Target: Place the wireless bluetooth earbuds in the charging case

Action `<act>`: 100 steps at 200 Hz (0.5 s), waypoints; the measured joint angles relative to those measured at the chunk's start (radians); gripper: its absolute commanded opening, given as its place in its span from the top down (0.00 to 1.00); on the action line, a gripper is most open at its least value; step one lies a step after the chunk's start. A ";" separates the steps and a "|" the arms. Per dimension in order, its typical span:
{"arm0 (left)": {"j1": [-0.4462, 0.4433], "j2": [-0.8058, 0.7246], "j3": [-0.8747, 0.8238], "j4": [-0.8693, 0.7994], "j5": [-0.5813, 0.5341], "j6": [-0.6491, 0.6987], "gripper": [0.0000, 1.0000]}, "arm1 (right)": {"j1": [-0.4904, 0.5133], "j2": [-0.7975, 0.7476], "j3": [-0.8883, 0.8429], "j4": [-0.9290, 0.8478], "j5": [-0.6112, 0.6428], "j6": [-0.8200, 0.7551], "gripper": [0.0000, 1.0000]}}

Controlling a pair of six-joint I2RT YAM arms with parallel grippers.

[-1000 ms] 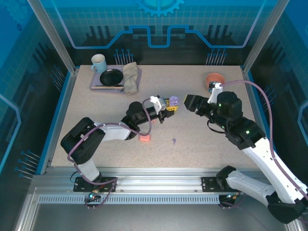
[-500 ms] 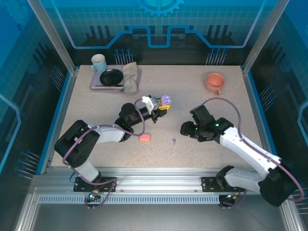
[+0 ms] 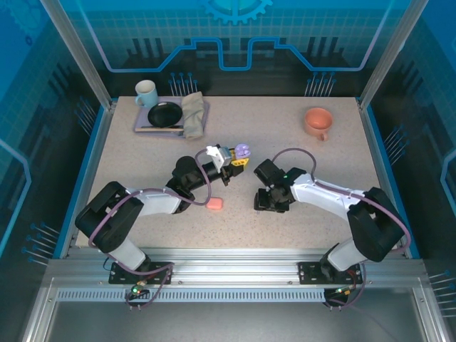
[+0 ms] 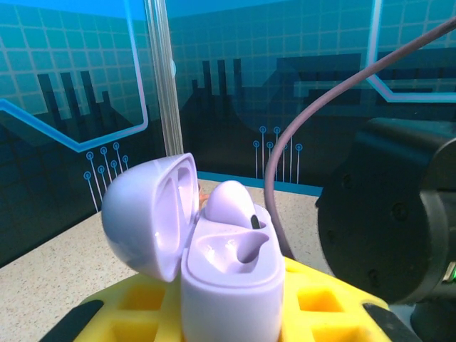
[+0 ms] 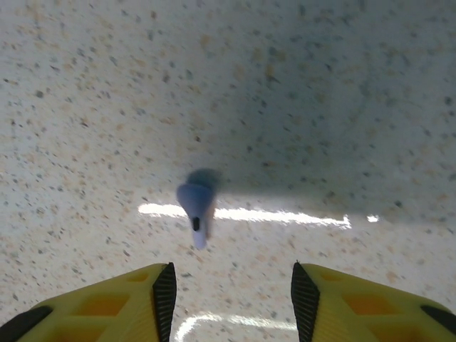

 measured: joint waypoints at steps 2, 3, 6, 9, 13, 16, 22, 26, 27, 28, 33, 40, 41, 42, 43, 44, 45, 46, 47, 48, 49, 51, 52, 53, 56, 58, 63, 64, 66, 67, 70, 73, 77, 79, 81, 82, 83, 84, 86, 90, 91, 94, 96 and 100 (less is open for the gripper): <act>0.000 0.000 0.000 0.000 0.000 0.000 1.00 | 0.001 0.003 0.002 0.002 0.000 -0.001 0.51; 0.000 0.000 0.000 0.001 -0.001 0.000 1.00 | 0.002 0.006 0.004 0.002 0.000 -0.002 0.51; 0.001 0.000 0.000 0.002 -0.002 0.000 1.00 | 0.003 0.011 0.008 0.003 0.000 -0.002 0.51; 0.001 0.000 0.000 0.003 -0.003 0.000 1.00 | 0.006 0.018 0.012 0.006 0.000 -0.003 0.52; 0.001 0.000 -0.001 0.005 -0.005 0.000 1.00 | 0.008 0.027 0.018 0.010 0.001 -0.004 0.52; 0.002 0.000 -0.001 0.006 -0.006 0.000 1.00 | 0.010 0.034 0.023 0.011 0.000 -0.006 0.52; 0.003 0.000 -0.001 0.007 -0.006 0.000 1.00 | 0.011 0.046 0.030 0.014 0.000 -0.006 0.52; 0.005 0.000 -0.001 0.008 -0.007 0.000 1.00 | 0.013 0.055 0.037 0.015 0.001 -0.007 0.52; 0.005 0.000 -0.001 0.008 -0.007 0.000 1.00 | 0.013 0.056 0.038 0.015 0.002 -0.007 0.53; 0.005 0.000 -0.002 0.008 -0.007 0.000 1.00 | 0.014 0.058 0.039 0.015 0.001 -0.007 0.53; 0.006 0.000 -0.002 0.010 -0.007 0.000 1.00 | 0.014 0.070 0.047 0.016 0.001 -0.010 0.53; 0.009 0.000 -0.003 0.012 -0.007 0.000 1.00 | 0.015 0.086 0.056 0.016 0.001 -0.010 0.54; 0.009 0.000 -0.004 0.012 -0.007 0.000 1.00 | 0.016 0.089 0.058 0.017 0.001 -0.011 0.54; 0.009 0.000 -0.004 0.012 -0.007 0.000 1.00 | 0.016 0.092 0.059 0.017 0.001 -0.011 0.54; 0.010 0.000 -0.004 0.012 -0.007 0.000 1.00 | 0.016 0.095 0.060 0.018 0.001 -0.011 0.54; 0.010 0.000 -0.005 0.013 -0.007 0.000 1.00 | 0.016 0.097 0.061 0.018 0.001 -0.011 0.54; 0.010 0.000 -0.005 0.013 -0.007 0.000 1.00 | 0.016 0.098 0.062 0.018 0.001 -0.011 0.54; 0.010 0.000 -0.005 0.014 -0.007 0.000 1.00 | 0.016 0.101 0.064 0.019 0.001 -0.011 0.54; 0.011 0.000 -0.005 0.014 -0.007 0.000 1.00 | 0.016 0.103 0.064 0.019 0.001 -0.011 0.54; 0.011 0.000 -0.006 0.014 -0.007 0.000 1.00 | 0.016 0.105 0.065 0.019 0.001 -0.012 0.54; 0.011 0.000 -0.006 0.014 -0.007 0.000 1.00 | 0.016 0.108 0.067 0.019 0.001 -0.014 0.54; 0.011 0.000 -0.006 0.014 -0.007 0.000 1.00 | 0.016 0.111 0.069 0.019 0.001 -0.013 0.54; 0.011 0.000 -0.006 0.015 -0.007 0.000 1.00 | 0.016 0.115 0.071 0.019 0.001 -0.014 0.54; 0.011 0.000 -0.006 0.015 -0.007 0.000 1.00 | 0.016 0.116 0.071 0.019 0.001 -0.013 0.54; 0.013 0.000 -0.007 0.015 -0.007 0.000 1.00 | 0.016 0.124 0.074 0.019 0.001 -0.014 0.55; 0.013 0.000 -0.007 0.015 -0.007 0.000 1.00 | 0.016 0.127 0.076 0.020 0.001 -0.014 0.55; 0.014 0.000 -0.007 0.016 -0.007 0.000 1.00 | 0.016 0.137 0.079 0.021 0.001 -0.014 0.55; 0.014 0.000 -0.007 0.017 -0.007 0.000 1.00 | 0.016 0.138 0.079 0.022 0.001 -0.014 0.55; 0.014 0.000 -0.007 0.018 -0.007 0.000 1.00 | 0.016 0.142 0.080 0.022 0.001 -0.014 0.55; 0.015 0.000 -0.007 0.018 -0.007 0.000 1.00 | 0.016 0.143 0.081 0.023 0.001 -0.014 0.55; 0.016 0.000 -0.007 0.019 -0.007 0.000 1.00 | 0.016 0.149 0.083 0.022 0.001 -0.014 0.55; 0.016 0.000 -0.007 0.020 -0.007 0.000 1.00 | 0.016 0.153 0.084 0.022 0.001 -0.014 0.55; 0.017 0.000 -0.007 0.021 -0.007 0.000 1.00 | 0.016 0.159 0.085 0.022 0.001 -0.014 0.56; 0.017 0.000 -0.007 0.022 -0.007 0.000 1.00 | 0.016 0.162 0.086 0.022 0.001 -0.014 0.56; 0.018 0.000 -0.007 0.022 -0.007 0.000 1.00 | 0.016 0.164 0.086 0.022 0.002 -0.014 0.56; 0.018 0.000 -0.007 0.022 -0.007 0.000 1.00 | 0.016 0.166 0.086 0.023 0.002 -0.014 0.56; 0.018 0.000 -0.007 0.023 -0.007 0.000 1.00 | 0.016 0.166 0.086 0.023 0.002 -0.014 0.56; 0.018 0.000 -0.007 0.023 -0.007 0.000 1.00 | 0.016 0.167 0.086 0.023 0.002 -0.014 0.56; 0.018 0.000 -0.007 0.023 -0.007 0.000 1.00 | 0.017 0.169 0.086 0.023 0.002 -0.014 0.56; 0.019 0.000 -0.007 0.025 -0.007 0.000 1.00 | 0.018 0.172 0.086 0.022 0.002 -0.014 0.56; 0.019 0.000 -0.007 0.026 -0.007 0.000 1.00 | 0.018 0.173 0.086 0.022 0.003 -0.014 0.56; 0.020 0.000 -0.007 0.027 -0.007 0.000 1.00 | 0.019 0.175 0.086 0.021 0.004 -0.014 0.56; 0.020 0.000 -0.007 0.027 -0.007 0.000 1.00 | 0.020 0.177 0.086 0.022 0.004 -0.014 0.56; 0.021 0.000 -0.007 0.028 -0.007 0.000 1.00 | 0.021 0.179 0.086 0.022 0.005 -0.015 0.57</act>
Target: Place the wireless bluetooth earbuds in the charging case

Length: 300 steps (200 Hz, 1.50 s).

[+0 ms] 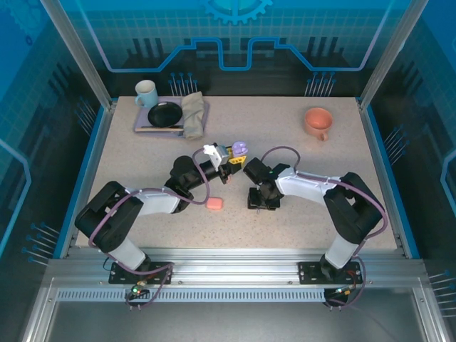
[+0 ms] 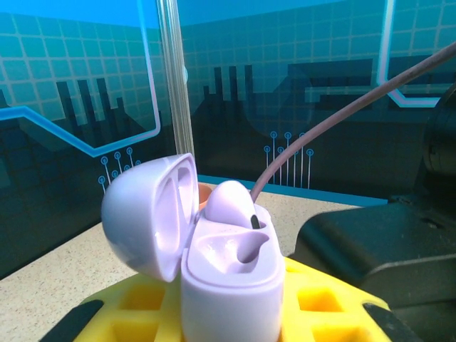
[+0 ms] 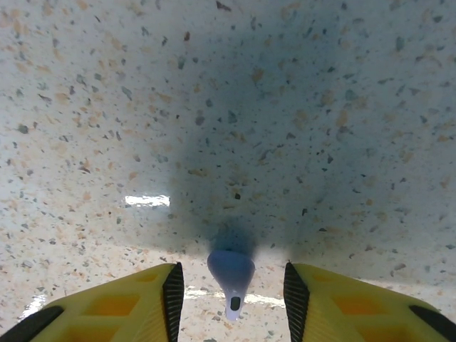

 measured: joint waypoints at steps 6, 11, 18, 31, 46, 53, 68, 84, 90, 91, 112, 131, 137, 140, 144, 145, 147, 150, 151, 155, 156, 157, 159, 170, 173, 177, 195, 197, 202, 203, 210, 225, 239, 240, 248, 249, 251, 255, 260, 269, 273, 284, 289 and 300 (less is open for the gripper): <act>0.001 0.000 0.000 0.001 0.000 0.000 1.00 | 0.002 0.004 0.000 0.000 0.000 0.000 0.57; 0.002 0.000 0.000 0.002 0.000 0.000 1.00 | 0.004 0.006 0.000 0.000 0.001 -0.002 0.57; 0.003 0.000 0.000 0.005 0.000 0.000 1.00 | 0.006 0.011 0.000 0.000 0.004 -0.003 0.58; 0.003 0.000 0.000 0.007 0.000 0.000 1.00 | 0.008 0.023 0.003 -0.001 0.006 -0.006 0.59; 0.003 0.000 0.000 0.007 0.000 0.000 1.00 | 0.008 0.032 0.011 -0.010 0.013 -0.007 0.61; 0.003 0.000 0.000 0.007 0.000 0.000 1.00 | 0.010 0.035 0.015 -0.014 0.016 -0.007 0.61; 0.003 0.000 0.000 0.007 0.000 -0.001 1.00 | 0.012 0.043 0.023 -0.025 0.024 -0.007 0.62; 0.003 0.000 0.000 0.008 0.000 -0.003 1.00 | 0.012 0.050 0.029 -0.035 0.029 -0.007 0.64; 0.003 0.000 0.000 0.008 0.000 -0.004 1.00 | 0.012 0.052 0.032 -0.038 0.030 -0.007 0.64; 0.003 0.000 0.000 0.008 0.000 -0.004 1.00 | 0.012 0.052 0.033 -0.038 0.030 -0.007 0.64; 0.006 0.000 0.000 0.010 0.000 -0.010 1.00 | 0.013 0.058 0.039 -0.046 0.031 -0.007 0.65; 0.008 0.000 0.000 0.010 0.000 -0.019 1.00 | 0.013 0.063 0.046 -0.055 0.036 -0.008 0.68; 0.009 0.000 0.000 0.010 0.000 -0.019 1.00 | 0.014 0.065 0.050 -0.060 0.039 -0.010 0.69; 0.010 0.000 0.000 0.010 0.000 -0.019 1.00 | 0.014 0.066 0.051 -0.062 0.041 -0.008 0.69; 0.010 0.000 0.000 0.010 -0.001 -0.020 1.00 | 0.014 0.068 0.054 -0.066 0.042 -0.010 0.69; 0.010 0.000 0.000 0.011 -0.001 -0.020 1.00 | 0.014 0.068 0.055 -0.066 0.043 -0.010 0.69; 0.010 0.000 0.000 0.011 -0.001 -0.020 1.00 | 0.014 0.069 0.056 -0.069 0.044 -0.011 0.69; 0.010 0.000 0.000 0.011 -0.003 -0.021 1.00 | 0.014 0.070 0.058 -0.071 0.045 -0.010 0.70; 0.010 0.000 0.000 0.011 -0.003 -0.021 1.00 | 0.014 0.070 0.058 -0.071 0.045 -0.010 0.70; 0.010 0.000 0.000 0.012 -0.004 -0.023 1.00 | 0.014 0.071 0.059 -0.073 0.046 -0.011 0.70; 0.010 0.000 0.000 0.012 -0.004 -0.023 1.00 | 0.014 0.071 0.060 -0.073 0.046 -0.010 0.71; 0.010 0.000 0.000 0.012 -0.004 -0.023 1.00 | 0.014 0.072 0.060 -0.073 0.046 -0.010 0.71; 0.010 0.000 0.000 0.013 -0.005 -0.023 1.00 | 0.014 0.072 0.060 -0.073 0.046 -0.011 0.71; 0.011 0.000 0.000 0.013 -0.008 -0.025 1.00 | 0.016 0.076 0.065 -0.078 0.048 -0.014 0.74; 0.012 0.000 0.000 0.013 -0.008 -0.025 1.00 | 0.016 0.076 0.066 -0.077 0.048 -0.012 0.74; 0.013 0.000 0.000 0.013 -0.008 -0.026 1.00 | 0.016 0.078 0.069 -0.078 0.049 -0.015 0.74; 0.015 0.000 0.000 0.013 -0.008 -0.026 1.00 | 0.016 0.080 0.071 -0.080 0.049 -0.014 0.74; 0.015 0.000 0.000 0.013 -0.008 -0.026 1.00 | 0.016 0.080 0.071 -0.080 0.049 -0.014 0.74; 0.015 0.000 0.000 0.013 -0.008 -0.026 1.00 | 0.016 0.080 0.071 -0.080 0.049 -0.014 0.74; 0.015 0.000 0.000 0.014 -0.008 -0.026 1.00 | 0.016 0.080 0.071 -0.080 0.049 -0.014 0.73; 0.015 0.000 0.000 0.013 -0.008 -0.026 1.00 | 0.016 0.080 0.071 -0.080 0.049 -0.014 0.73; 0.015 0.000 0.000 0.014 -0.008 -0.026 1.00 | 0.017 0.080 0.071 -0.080 0.049 -0.014 0.73; 0.015 0.000 0.000 0.014 -0.008 -0.026 1.00 | 0.017 0.080 0.071 -0.080 0.049 -0.014 0.76; 0.015 0.000 0.000 0.013 -0.008 -0.026 1.00 | 0.017 0.080 0.071 -0.080 0.049 -0.014 0.77; 0.015 0.000 0.000 0.014 -0.007 -0.027 1.00 | 0.018 0.080 0.071 -0.081 0.050 -0.013 0.80; 0.015 0.000 0.000 0.014 -0.007 -0.027 1.00 | 0.018 0.080 0.071 -0.081 0.050 -0.014 0.81; 0.015 0.000 0.000 0.014 -0.007 -0.027 1.00 | 0.018 0.080 0.071 -0.082 0.050 -0.017 0.82; 0.015 0.000 0.000 0.015 -0.007 -0.027 1.00 | 0.018 0.080 0.072 -0.083 0.050 -0.013 0.83; 0.015 0.000 0.000 0.017 -0.008 -0.027 1.00 | 0.018 0.080 0.072 -0.084 0.050 -0.014 0.83; 0.015 0.000 0.000 0.019 -0.007 -0.027 1.00 | 0.018 0.079 0.074 -0.087 0.051 -0.014 0.84; 0.015 0.000 0.000 0.020 -0.007 -0.027 1.00 | 0.018 0.078 0.074 -0.087 0.052 -0.014 0.84; 0.015 0.000 0.000 0.021 -0.007 -0.027 1.00 | 0.018 0.077 0.074 -0.088 0.053 -0.013 0.84; 0.015 0.000 0.000 0.021 -0.007 -0.027 1.00 | 0.018 0.076 0.074 -0.088 0.053 -0.014 0.84; 0.015 0.000 0.000 0.022 -0.007 -0.027 1.00 | 0.018 0.074 0.074 -0.089 0.056 -0.013 0.84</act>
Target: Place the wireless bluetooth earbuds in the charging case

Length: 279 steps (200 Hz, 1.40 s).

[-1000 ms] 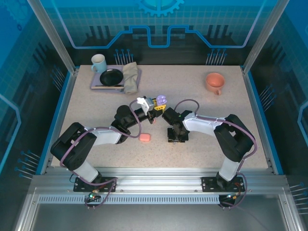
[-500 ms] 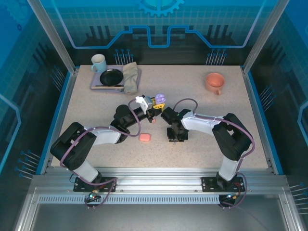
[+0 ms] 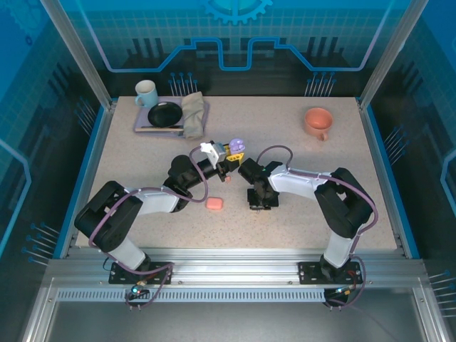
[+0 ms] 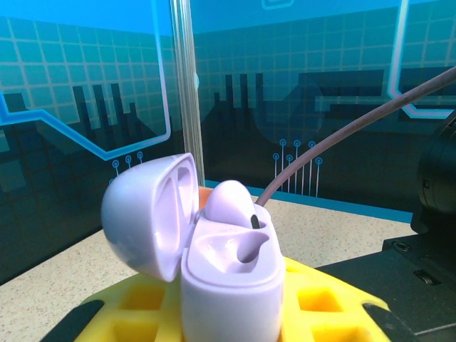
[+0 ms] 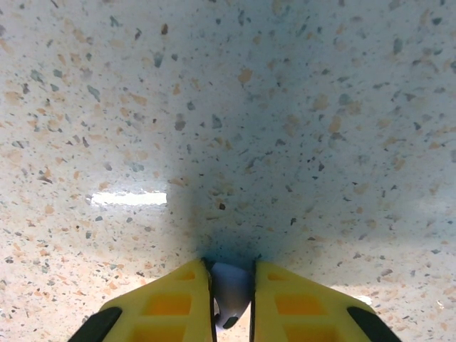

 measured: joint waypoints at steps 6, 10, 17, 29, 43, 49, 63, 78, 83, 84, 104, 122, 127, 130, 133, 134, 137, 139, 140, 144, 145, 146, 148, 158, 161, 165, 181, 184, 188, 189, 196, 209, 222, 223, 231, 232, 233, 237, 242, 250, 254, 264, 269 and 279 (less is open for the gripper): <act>0.000 0.000 0.000 0.000 0.000 0.000 1.00 | 0.000 -0.001 0.000 -0.001 0.002 0.000 0.84; 0.000 0.000 0.000 0.002 0.000 0.000 1.00 | 0.001 -0.002 0.000 -0.002 0.003 0.000 0.84; 0.000 0.000 0.000 0.003 0.000 0.000 1.00 | 0.001 -0.004 0.000 -0.001 0.010 0.000 0.84; 0.000 0.000 0.000 0.004 0.000 -0.001 1.00 | 0.001 -0.011 -0.004 0.004 0.028 0.002 0.84; 0.000 0.000 0.000 0.002 0.000 -0.002 1.00 | 0.005 -0.034 -0.013 0.008 0.048 0.003 0.84; 0.000 0.000 0.000 0.002 0.000 -0.003 1.00 | 0.005 -0.045 -0.017 0.010 0.054 0.004 0.84; 0.000 0.000 0.000 0.001 0.000 -0.007 1.00 | 0.006 -0.074 -0.025 0.013 0.072 0.003 0.84; 0.000 0.000 0.000 0.000 0.000 -0.008 1.00 | 0.006 -0.105 -0.038 0.018 0.090 0.003 0.84; 0.000 0.000 0.000 -0.001 0.000 -0.008 1.00 | 0.005 -0.115 -0.044 0.021 0.096 0.003 0.84; 0.000 0.000 0.000 -0.001 0.000 -0.008 1.00 | 0.005 -0.117 -0.045 0.021 0.098 0.003 0.84; 0.000 0.000 0.000 -0.002 0.000 -0.014 1.00 | -0.002 -0.161 -0.071 0.029 0.113 0.003 0.84; 0.000 0.000 0.000 -0.003 0.000 -0.018 1.00 | -0.017 -0.211 -0.091 0.028 0.132 0.002 0.84; 0.000 0.000 0.000 -0.003 0.000 -0.018 1.00 | -0.023 -0.225 -0.094 0.028 0.136 0.002 0.84; 0.000 0.000 0.000 -0.003 0.000 -0.018 1.00 | -0.026 -0.233 -0.095 0.028 0.139 0.000 0.84; 0.000 0.000 0.000 -0.003 0.000 -0.018 1.00 | -0.029 -0.241 -0.096 0.028 0.141 -0.001 0.84; 0.000 0.000 0.000 -0.003 0.000 -0.018 1.00 | -0.030 -0.246 -0.096 0.028 0.143 -0.001 0.84; 0.000 0.000 0.000 -0.003 0.000 -0.018 1.00 | -0.033 -0.254 -0.096 0.027 0.145 -0.003 0.84; 0.000 0.000 0.000 -0.004 0.000 -0.019 1.00 | -0.035 -0.259 -0.096 0.027 0.146 -0.005 0.84; 0.000 0.000 0.000 -0.004 0.000 -0.018 1.00 | -0.036 -0.261 -0.096 0.027 0.147 -0.005 0.84; 0.000 0.000 0.000 -0.005 0.000 -0.018 1.00 | -0.041 -0.273 -0.096 0.027 0.150 -0.005 0.84; 0.000 0.000 0.000 -0.005 0.000 -0.018 1.00 | -0.042 -0.276 -0.096 0.027 0.151 -0.006 0.84; 0.000 0.000 0.000 -0.006 0.000 -0.018 1.00 | -0.043 -0.279 -0.096 0.027 0.151 -0.006 0.84; 0.000 0.001 0.000 -0.006 0.000 -0.018 1.00 | -0.047 -0.285 -0.096 0.028 0.153 -0.007 0.84; 0.000 0.004 0.000 -0.006 0.000 -0.019 1.00 | -0.059 -0.314 -0.096 0.027 0.155 -0.012 0.84; 0.000 0.006 0.000 -0.006 0.000 -0.019 1.00 | -0.063 -0.324 -0.096 0.027 0.156 -0.013 0.84; 0.000 0.008 0.000 -0.006 0.000 -0.019 1.00 | -0.068 -0.334 -0.096 0.026 0.156 -0.016 0.84; 0.000 0.026 0.000 -0.006 0.000 -0.023 1.00 | -0.088 -0.381 -0.096 0.022 0.158 -0.029 0.84; 0.000 0.029 0.000 -0.006 0.000 -0.024 1.00 | -0.092 -0.388 -0.096 0.021 0.158 -0.031 0.84; 0.000 0.036 0.000 -0.006 0.000 -0.025 1.00 | -0.096 -0.398 -0.095 0.018 0.158 -0.034 0.84; 0.000 0.037 0.000 -0.006 0.000 -0.025 1.00 | -0.097 -0.401 -0.094 0.017 0.158 -0.035 0.84; 0.000 0.049 0.000 -0.005 0.000 -0.026 1.00 | -0.105 -0.417 -0.090 0.012 0.157 -0.041 0.84; 0.000 0.073 0.000 -0.005 0.001 -0.027 1.00 | -0.119 -0.438 -0.072 0.002 0.153 -0.055 0.84; 0.000 0.096 0.000 -0.006 0.003 -0.034 1.00 | -0.131 -0.454 -0.040 -0.007 0.149 -0.069 0.84; 0.000 0.097 0.000 -0.006 0.004 -0.034 1.00 | -0.131 -0.454 -0.039 -0.008 0.149 -0.070 0.84; 0.000 0.109 0.001 -0.006 0.010 -0.039 1.00 | -0.137 -0.463 -0.016 -0.012 0.146 -0.078 0.84; 0.000 0.111 0.001 -0.006 0.010 -0.039 1.00 | -0.138 -0.463 -0.013 -0.012 0.145 -0.079 0.84; 0.000 0.113 0.001 -0.006 0.011 -0.041 1.00 | -0.138 -0.464 -0.011 -0.013 0.145 -0.081 0.84; 0.000 0.117 0.001 -0.006 0.013 -0.044 1.00 | -0.140 -0.468 0.003 -0.017 0.143 -0.085 0.84; 0.000 0.126 0.002 -0.006 0.019 -0.047 1.00 | -0.144 -0.473 0.019 -0.019 0.139 -0.092 0.84; 0.000 0.138 0.004 -0.006 0.026 -0.051 1.00 | -0.147 -0.480 0.047 -0.021 0.135 -0.100 0.84; 0.000 0.144 0.005 -0.006 0.029 -0.052 1.00 | -0.150 -0.484 0.060 -0.021 0.131 -0.105 0.84; 0.000 0.159 0.013 -0.007 0.039 -0.053 1.00 | -0.154 -0.491 0.092 -0.025 0.123 -0.115 0.83; 0.000 0.165 0.017 -0.007 0.043 -0.055 1.00 | -0.157 -0.495 0.110 -0.026 0.117 -0.122 0.83; -0.001 0.175 0.030 -0.008 0.055 -0.060 1.00 | -0.160 -0.500 0.142 -0.026 0.108 -0.130 0.83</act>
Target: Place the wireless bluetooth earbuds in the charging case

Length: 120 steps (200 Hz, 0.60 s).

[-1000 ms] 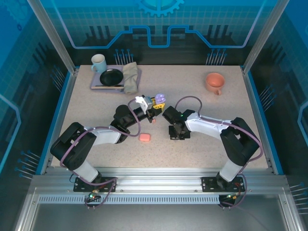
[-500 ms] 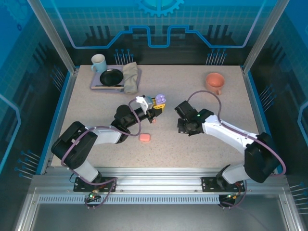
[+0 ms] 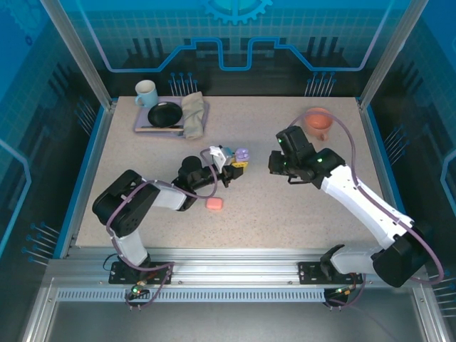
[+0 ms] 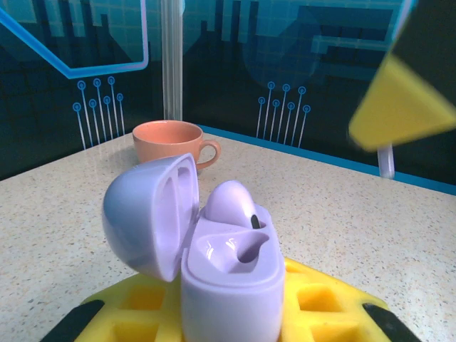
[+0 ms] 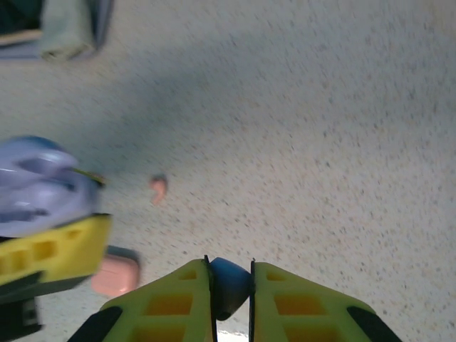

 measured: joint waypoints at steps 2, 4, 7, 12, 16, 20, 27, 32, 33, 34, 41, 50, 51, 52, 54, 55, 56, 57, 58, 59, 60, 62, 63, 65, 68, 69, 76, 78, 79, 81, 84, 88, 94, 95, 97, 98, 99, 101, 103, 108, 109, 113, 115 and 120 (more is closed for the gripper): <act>0.000 0.003 0.003 0.000 0.003 -0.002 1.00 | -0.001 0.000 0.006 0.000 -0.003 -0.003 0.83; 0.000 0.005 0.006 0.000 0.005 -0.003 1.00 | -0.002 -0.001 0.011 0.000 -0.004 -0.005 0.83; 0.000 0.007 0.010 0.000 0.007 -0.005 1.00 | -0.002 -0.002 0.020 0.000 -0.009 -0.008 0.83; -0.001 0.011 0.017 0.000 0.012 -0.010 1.00 | -0.004 -0.002 0.035 0.000 -0.014 -0.012 0.83; -0.001 0.016 0.023 0.000 0.018 -0.012 1.00 | -0.004 -0.002 0.047 0.002 -0.019 -0.016 0.83; -0.002 0.019 0.028 0.000 0.022 -0.015 1.00 | -0.005 -0.003 0.056 0.002 -0.025 -0.019 0.83; -0.002 0.025 0.037 0.000 0.028 -0.018 1.00 | -0.005 -0.003 0.071 0.003 -0.035 -0.025 0.83; -0.003 0.030 0.043 0.000 0.033 -0.018 1.00 | -0.005 -0.003 0.080 0.003 -0.043 -0.030 0.83; -0.003 0.030 0.044 0.000 0.034 -0.018 1.00 | -0.005 -0.003 0.082 0.003 -0.046 -0.031 0.83; -0.004 0.032 0.046 0.000 0.035 -0.018 1.00 | -0.005 -0.003 0.084 0.003 -0.047 -0.032 0.83; -0.005 0.037 0.053 -0.001 0.043 -0.019 1.00 | -0.005 -0.003 0.093 0.008 -0.061 -0.039 0.83; -0.006 0.042 0.061 -0.002 0.053 -0.019 1.00 | -0.005 -0.003 0.102 0.016 -0.076 -0.048 0.83; -0.007 0.043 0.062 -0.002 0.055 -0.019 1.00 | -0.005 -0.003 0.103 0.018 -0.077 -0.048 0.83; -0.007 0.043 0.063 -0.002 0.056 -0.019 1.00 | -0.005 -0.003 0.104 0.018 -0.081 -0.049 0.83; -0.007 0.044 0.065 -0.003 0.058 -0.019 1.00 | -0.005 -0.003 0.105 0.021 -0.083 -0.051 0.83; -0.007 0.044 0.066 -0.004 0.060 -0.020 1.00 | -0.005 -0.003 0.105 0.021 -0.086 -0.054 0.83; -0.008 0.044 0.067 -0.004 0.060 -0.021 1.00 | -0.005 -0.003 0.105 0.023 -0.087 -0.055 0.83; -0.008 0.044 0.068 -0.005 0.061 -0.021 1.00 | -0.005 -0.003 0.106 0.025 -0.089 -0.056 0.83; -0.008 0.045 0.069 -0.005 0.064 -0.021 1.00 | -0.005 -0.003 0.106 0.026 -0.090 -0.056 0.83; -0.008 0.045 0.069 -0.006 0.064 -0.021 1.00 | -0.005 -0.003 0.106 0.027 -0.092 -0.057 0.83; -0.008 0.045 0.071 -0.006 0.066 -0.022 1.00 | -0.005 -0.003 0.106 0.029 -0.093 -0.058 0.83; -0.008 0.045 0.073 -0.008 0.068 -0.022 1.00 | -0.005 -0.003 0.106 0.031 -0.097 -0.062 0.83; -0.008 0.045 0.074 -0.008 0.069 -0.022 1.00 | -0.004 -0.003 0.107 0.033 -0.098 -0.063 0.83; -0.009 0.045 0.076 -0.008 0.071 -0.022 1.00 | -0.004 -0.003 0.107 0.035 -0.102 -0.064 0.83; -0.009 0.045 0.079 -0.009 0.075 -0.023 1.00 | -0.004 -0.003 0.107 0.040 -0.108 -0.069 0.83; -0.009 0.045 0.079 -0.009 0.076 -0.023 1.00 | -0.004 -0.003 0.107 0.040 -0.109 -0.070 0.83; -0.010 0.045 0.087 -0.010 0.083 -0.024 1.00 | -0.004 -0.003 0.107 0.049 -0.120 -0.079 0.83; -0.010 0.045 0.090 -0.010 0.085 -0.025 1.00 | -0.004 -0.003 0.107 0.053 -0.121 -0.080 0.83; -0.010 0.045 0.090 -0.010 0.086 -0.026 1.00 | -0.004 -0.003 0.107 0.055 -0.124 -0.082 0.83; -0.010 0.045 0.093 -0.010 0.090 -0.026 1.00 | -0.004 -0.003 0.107 0.057 -0.124 -0.085 0.83; -0.011 0.045 0.096 -0.010 0.093 -0.026 1.00 | -0.004 -0.003 0.107 0.063 -0.129 -0.087 0.83; -0.011 0.045 0.101 -0.010 0.097 -0.026 1.00 | -0.004 -0.003 0.107 0.070 -0.135 -0.093 0.83; -0.012 0.045 0.106 -0.012 0.104 -0.026 1.00 | -0.003 -0.003 0.107 0.078 -0.143 -0.099 0.83; -0.012 0.045 0.106 -0.012 0.105 -0.026 1.00 | -0.003 -0.003 0.107 0.081 -0.143 -0.101 0.83; -0.012 0.045 0.108 -0.012 0.108 -0.026 1.00 | -0.003 -0.003 0.107 0.083 -0.146 -0.103 0.83; -0.012 0.045 0.109 -0.013 0.109 -0.027 1.00 | -0.002 -0.003 0.107 0.085 -0.146 -0.105 0.83; -0.013 0.045 0.110 -0.013 0.111 -0.027 1.00 | -0.002 -0.003 0.107 0.086 -0.146 -0.105 0.83; -0.013 0.045 0.111 -0.013 0.113 -0.027 1.00 | -0.002 -0.003 0.107 0.089 -0.148 -0.106 0.83; -0.013 0.045 0.113 -0.014 0.115 -0.027 1.00 | -0.001 -0.003 0.107 0.093 -0.151 -0.110 0.83; -0.014 0.045 0.117 -0.018 0.121 -0.028 1.00 | 0.001 -0.003 0.107 0.100 -0.154 -0.114 0.83; -0.014 0.045 0.118 -0.018 0.121 -0.028 1.00 | 0.002 -0.003 0.107 0.101 -0.155 -0.116 0.83; -0.014 0.045 0.121 -0.020 0.126 -0.029 1.00 | 0.003 -0.003 0.107 0.107 -0.159 -0.119 0.83; -0.014 0.045 0.122 -0.022 0.129 -0.029 1.00 | 0.004 -0.003 0.107 0.110 -0.161 -0.122 0.83; -0.014 0.045 0.125 -0.026 0.134 -0.030 1.00 | 0.008 -0.002 0.107 0.118 -0.165 -0.128 0.83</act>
